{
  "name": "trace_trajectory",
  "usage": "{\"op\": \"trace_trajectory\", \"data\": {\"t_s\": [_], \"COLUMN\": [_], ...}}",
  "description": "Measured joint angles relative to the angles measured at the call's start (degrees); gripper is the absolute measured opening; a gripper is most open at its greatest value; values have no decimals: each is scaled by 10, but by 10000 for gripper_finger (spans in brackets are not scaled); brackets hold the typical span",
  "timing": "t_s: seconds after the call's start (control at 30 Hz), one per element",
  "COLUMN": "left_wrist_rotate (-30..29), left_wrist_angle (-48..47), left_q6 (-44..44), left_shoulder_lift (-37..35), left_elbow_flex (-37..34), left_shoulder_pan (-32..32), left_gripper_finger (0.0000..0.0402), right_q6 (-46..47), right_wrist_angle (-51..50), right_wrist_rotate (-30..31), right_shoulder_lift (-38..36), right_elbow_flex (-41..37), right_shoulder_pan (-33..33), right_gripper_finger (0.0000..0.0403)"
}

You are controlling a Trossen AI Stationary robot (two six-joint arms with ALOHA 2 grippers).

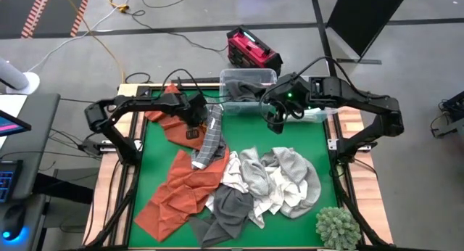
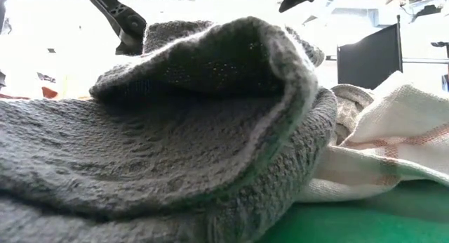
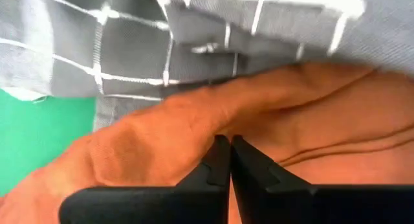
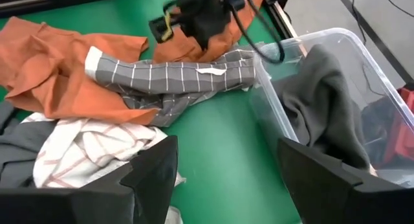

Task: Sort towels by color in basket
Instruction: Put the orange towel into the left transparent bin

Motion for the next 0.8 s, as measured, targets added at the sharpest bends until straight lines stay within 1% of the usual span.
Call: {"op": "trace_trajectory", "data": {"t_s": [0.13,0.2,0.27,0.3,0.37,0.43,0.53,0.67,0.73,0.8], "left_wrist_rotate": [49,60,56,44,23,15,19,42,37,18], "left_wrist_angle": [1,2,11,18,28,35,40,43,42,39], "left_q6": [-18,-15,-3,5,32,59,59,58,59,70], "left_shoulder_lift": [-69,-109,-140,-149,-155,-148,-122,-85,-66,-43], "left_elbow_flex": [0,0,0,0,0,0,0,0,0,0], "left_shoulder_pan": [-1,-2,-2,-1,0,0,-1,-1,-1,0], "left_gripper_finger": [1,1,1,1,3,13,48,121,158,193], "right_q6": [-6,-6,-6,-6,-6,-3,5,17,21,28], "right_wrist_angle": [-1,1,8,8,19,27,32,27,29,29], "right_wrist_rotate": [10,15,19,22,23,23,23,23,23,23], "right_shoulder_lift": [-2,-3,-5,-5,-5,-6,-6,-6,-6,-6], "right_elbow_flex": [0,0,0,0,0,0,0,0,0,0], "right_shoulder_pan": [0,0,0,0,0,0,2,8,11,16], "right_gripper_finger": [291,291,291,291,291,291,291,291,291,291]}}
